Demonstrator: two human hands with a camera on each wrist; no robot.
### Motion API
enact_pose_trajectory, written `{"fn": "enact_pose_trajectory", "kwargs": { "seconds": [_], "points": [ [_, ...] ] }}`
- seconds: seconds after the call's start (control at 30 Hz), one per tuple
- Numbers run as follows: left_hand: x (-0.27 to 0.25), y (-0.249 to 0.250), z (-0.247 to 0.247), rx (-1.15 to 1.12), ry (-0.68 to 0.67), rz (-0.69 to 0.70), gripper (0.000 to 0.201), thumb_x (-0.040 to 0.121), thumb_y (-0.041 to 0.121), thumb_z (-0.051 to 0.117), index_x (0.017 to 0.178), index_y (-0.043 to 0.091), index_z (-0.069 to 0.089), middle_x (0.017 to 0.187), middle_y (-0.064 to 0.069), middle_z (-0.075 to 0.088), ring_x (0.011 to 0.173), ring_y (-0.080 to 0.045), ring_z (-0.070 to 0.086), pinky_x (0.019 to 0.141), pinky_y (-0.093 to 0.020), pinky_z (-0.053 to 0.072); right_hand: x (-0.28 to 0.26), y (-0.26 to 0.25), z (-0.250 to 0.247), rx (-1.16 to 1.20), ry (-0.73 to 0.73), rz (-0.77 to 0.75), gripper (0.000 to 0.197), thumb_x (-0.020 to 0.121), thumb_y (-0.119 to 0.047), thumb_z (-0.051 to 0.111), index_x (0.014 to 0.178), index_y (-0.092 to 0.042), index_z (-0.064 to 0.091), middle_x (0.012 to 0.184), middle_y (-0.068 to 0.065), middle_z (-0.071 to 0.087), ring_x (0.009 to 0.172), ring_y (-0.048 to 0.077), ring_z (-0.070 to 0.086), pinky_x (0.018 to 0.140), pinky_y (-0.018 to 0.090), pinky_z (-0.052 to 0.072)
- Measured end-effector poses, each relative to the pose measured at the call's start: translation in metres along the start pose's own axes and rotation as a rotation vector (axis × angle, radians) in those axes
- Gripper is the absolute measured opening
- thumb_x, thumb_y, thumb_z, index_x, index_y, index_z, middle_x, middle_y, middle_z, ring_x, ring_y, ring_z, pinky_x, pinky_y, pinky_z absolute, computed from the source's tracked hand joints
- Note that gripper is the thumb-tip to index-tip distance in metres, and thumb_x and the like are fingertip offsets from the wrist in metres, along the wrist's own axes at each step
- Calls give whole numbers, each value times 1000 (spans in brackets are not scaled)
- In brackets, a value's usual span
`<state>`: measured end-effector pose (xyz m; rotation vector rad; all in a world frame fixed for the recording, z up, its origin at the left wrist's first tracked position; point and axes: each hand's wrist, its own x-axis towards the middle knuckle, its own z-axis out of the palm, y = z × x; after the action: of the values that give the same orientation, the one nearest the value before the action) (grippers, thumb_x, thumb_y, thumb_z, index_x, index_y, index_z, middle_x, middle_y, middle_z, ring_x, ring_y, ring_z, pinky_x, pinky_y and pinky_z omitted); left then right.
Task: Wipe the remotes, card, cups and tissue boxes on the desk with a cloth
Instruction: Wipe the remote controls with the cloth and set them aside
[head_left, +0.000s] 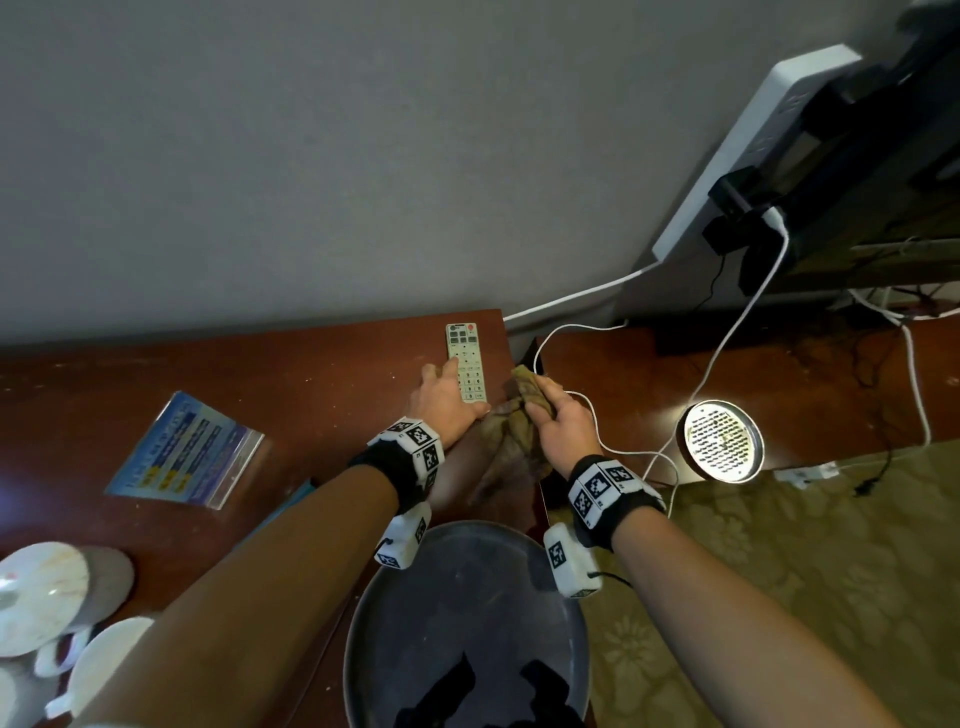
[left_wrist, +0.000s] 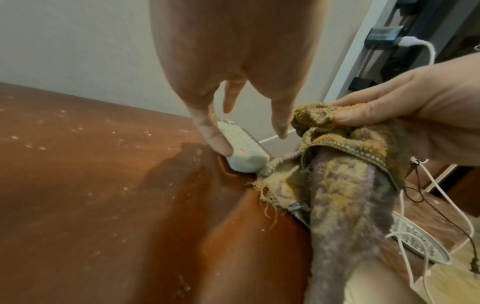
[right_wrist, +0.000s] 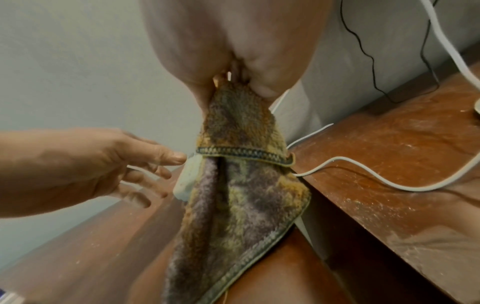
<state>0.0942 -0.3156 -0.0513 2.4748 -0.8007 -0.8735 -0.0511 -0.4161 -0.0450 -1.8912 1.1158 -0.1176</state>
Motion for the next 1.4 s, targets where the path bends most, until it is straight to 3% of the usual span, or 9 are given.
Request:
{"fn": "enact_pose_trajectory", "kwargs": {
  "seconds": [0.13,0.27,0.53,0.77,0.9,1.0,1.13,1.3,1.4],
  "points": [
    [-29,3,-18,48,67,44,77,88,50,67,150,21,32,143,-10,38,120,-34,56,97,-40,46,-14,-14,-11,3,35,-105,41,97,-17,58,138,-22,56,144,0,52,137,18,42,116,29,27],
    [-67,-1,-37,38,149,97,72,88,52,65,148,23,37,148,-9,37,126,-29,51,102,-41,45,-37,-34,-17,19,56,-198,38,98,-19,57,135,-22,58,143,0,54,135,19,45,116,35,31],
    [-153,-31,-76,69,316,88,65,89,55,61,145,27,41,147,-8,38,133,-28,42,106,-42,41,-100,-56,0,54,27,-385,37,98,-21,57,134,-24,60,140,-3,56,131,15,49,114,33,34],
    [-203,-65,-106,15,393,95,66,88,54,63,144,27,43,147,-9,37,131,-31,45,105,-46,43,-152,-85,24,0,56,-575,35,99,-24,54,133,-24,60,138,-3,59,129,16,52,111,40,39],
    [-231,-89,-123,-30,456,138,65,87,51,65,143,25,44,143,-7,41,128,-29,48,105,-40,43,-178,-114,41,-30,90,-657,34,99,-21,54,132,-21,61,136,-2,60,128,15,52,111,31,37],
    [-257,-116,-140,-42,478,144,64,88,49,65,143,25,44,141,-6,42,127,-28,48,106,-40,41,-198,-135,64,-30,112,-683,33,99,-23,54,131,-22,62,134,-5,61,126,12,53,109,23,35],
    [-290,-165,-168,-50,504,133,64,86,49,67,142,26,45,139,-6,43,125,-29,49,105,-42,42,-227,-164,107,-27,137,-718,31,99,-29,55,128,-25,64,131,-5,63,125,13,55,109,35,41],
    [-334,-233,-192,-96,544,101,63,87,47,66,143,28,45,144,-6,41,133,-26,42,108,-39,39,-270,-203,157,-68,127,-827,30,99,-31,54,126,-25,66,131,-7,64,126,10,54,108,26,39],
    [-358,-272,-201,-120,561,79,62,88,46,65,144,28,44,146,-5,39,135,-24,39,107,-38,37,-292,-221,188,-77,102,-872,30,99,-32,54,127,-25,65,131,-7,63,126,9,54,108,25,39]
  ]
}}
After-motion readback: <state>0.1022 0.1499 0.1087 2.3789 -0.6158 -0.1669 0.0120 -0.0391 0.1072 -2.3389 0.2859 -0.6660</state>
